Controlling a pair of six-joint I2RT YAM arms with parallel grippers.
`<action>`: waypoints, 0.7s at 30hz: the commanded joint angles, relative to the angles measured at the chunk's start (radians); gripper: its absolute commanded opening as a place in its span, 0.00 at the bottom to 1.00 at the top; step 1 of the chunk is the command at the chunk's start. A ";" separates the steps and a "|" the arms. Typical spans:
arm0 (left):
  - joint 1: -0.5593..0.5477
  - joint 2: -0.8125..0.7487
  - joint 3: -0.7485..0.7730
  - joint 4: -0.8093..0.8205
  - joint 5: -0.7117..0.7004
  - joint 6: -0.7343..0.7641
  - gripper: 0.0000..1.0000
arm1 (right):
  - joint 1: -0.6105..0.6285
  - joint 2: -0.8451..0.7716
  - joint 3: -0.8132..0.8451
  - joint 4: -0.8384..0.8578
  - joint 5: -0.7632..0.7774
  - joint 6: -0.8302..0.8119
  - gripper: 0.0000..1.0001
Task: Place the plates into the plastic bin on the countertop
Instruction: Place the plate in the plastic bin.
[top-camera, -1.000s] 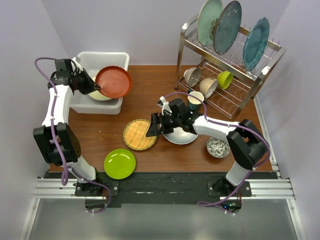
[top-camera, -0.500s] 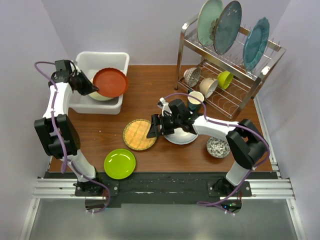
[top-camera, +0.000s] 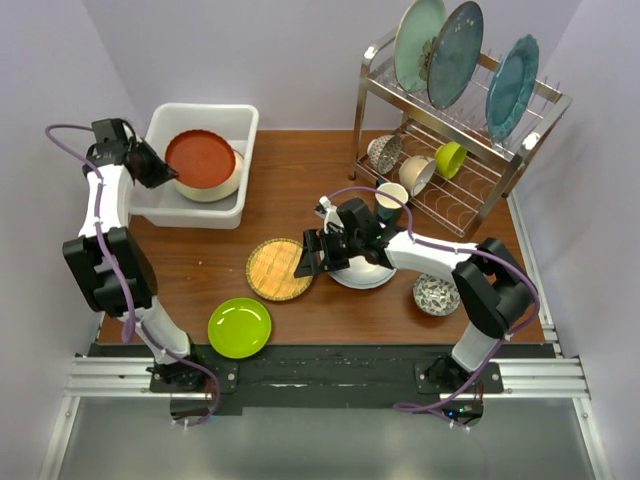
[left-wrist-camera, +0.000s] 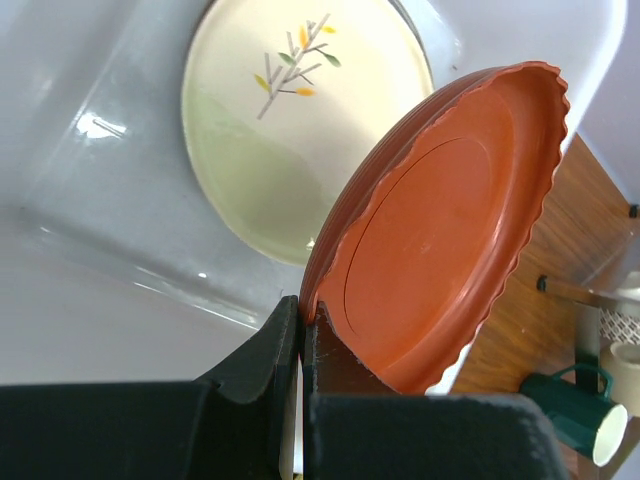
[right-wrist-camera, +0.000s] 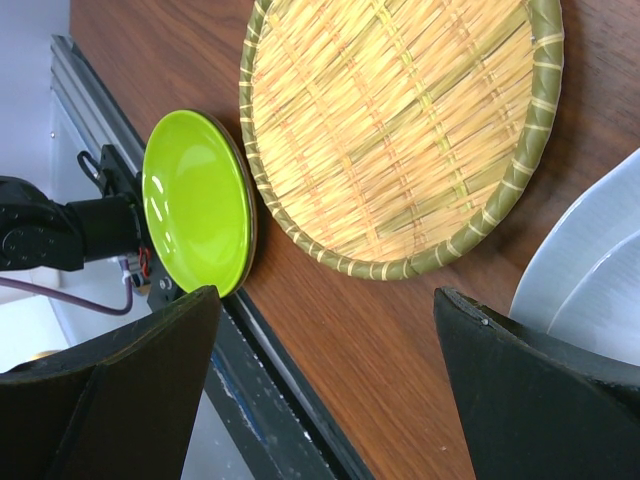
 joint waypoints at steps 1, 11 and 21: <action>0.015 0.037 0.041 0.037 -0.030 -0.028 0.00 | 0.004 0.007 0.029 0.008 -0.009 -0.021 0.91; 0.015 0.133 0.070 0.053 -0.019 -0.051 0.00 | 0.004 0.001 0.029 0.010 -0.019 -0.029 0.91; 0.015 0.196 0.090 0.057 -0.018 -0.040 0.01 | 0.004 0.010 0.036 0.000 -0.026 -0.032 0.91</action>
